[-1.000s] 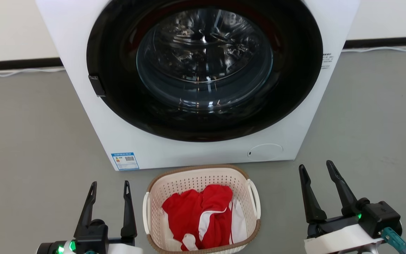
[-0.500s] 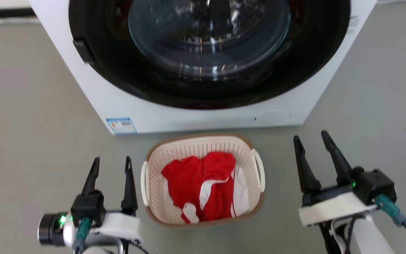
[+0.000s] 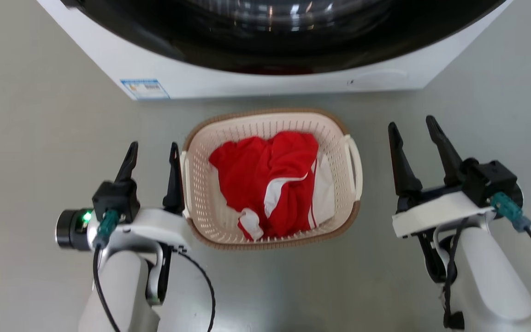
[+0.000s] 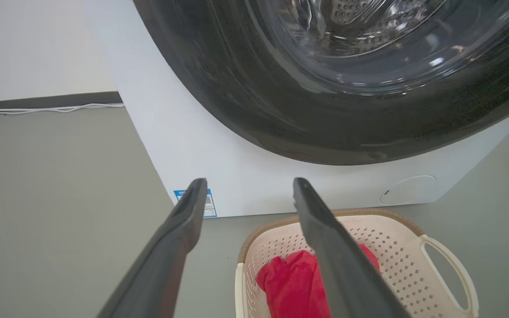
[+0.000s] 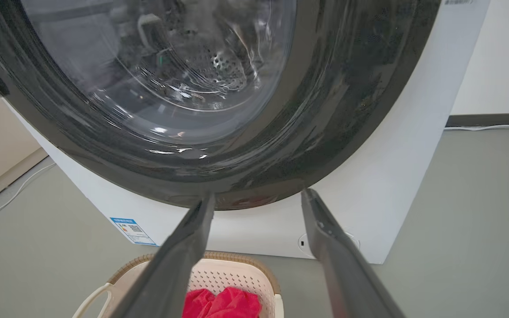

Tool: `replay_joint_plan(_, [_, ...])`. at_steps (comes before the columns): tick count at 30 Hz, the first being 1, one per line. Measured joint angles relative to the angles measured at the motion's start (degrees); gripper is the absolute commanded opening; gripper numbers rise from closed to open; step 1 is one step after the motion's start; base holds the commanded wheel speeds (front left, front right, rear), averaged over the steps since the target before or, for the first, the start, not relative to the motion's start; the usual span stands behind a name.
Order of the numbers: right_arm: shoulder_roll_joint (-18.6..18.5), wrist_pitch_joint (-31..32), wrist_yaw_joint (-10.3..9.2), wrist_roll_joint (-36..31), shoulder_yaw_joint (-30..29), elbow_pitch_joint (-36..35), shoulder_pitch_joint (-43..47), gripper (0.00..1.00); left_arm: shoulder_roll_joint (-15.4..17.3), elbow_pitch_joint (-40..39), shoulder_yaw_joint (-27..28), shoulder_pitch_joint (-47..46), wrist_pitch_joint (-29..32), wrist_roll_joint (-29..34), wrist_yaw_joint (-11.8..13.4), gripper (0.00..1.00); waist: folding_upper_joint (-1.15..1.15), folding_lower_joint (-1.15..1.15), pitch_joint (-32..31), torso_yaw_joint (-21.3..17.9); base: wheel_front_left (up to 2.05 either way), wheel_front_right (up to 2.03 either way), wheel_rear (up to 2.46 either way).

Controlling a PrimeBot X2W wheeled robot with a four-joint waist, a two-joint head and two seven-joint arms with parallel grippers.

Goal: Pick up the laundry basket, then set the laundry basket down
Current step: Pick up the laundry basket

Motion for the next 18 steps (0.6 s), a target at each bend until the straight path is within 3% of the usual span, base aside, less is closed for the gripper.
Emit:
replay_joint_plan(8, [-0.1, 0.0, 0.0, 0.1, -0.4, 5.1, -4.8, 1.0, -0.5, 7.7, 0.9, -5.8, 0.0, -1.4, -2.5, 1.0, 0.0, 0.0, 6.4, 0.4, 0.0, 0.0, 0.0])
replay_joint_plan(18, [-0.3, 0.0, 0.0, 0.2, -1.9, 9.8, -9.7, 1.0, -0.7, 14.6, 0.2, -11.1, 0.0, -4.1, -3.1, 1.0, 0.0, 0.0, 12.5, 0.7, 0.0, 0.0, 0.0])
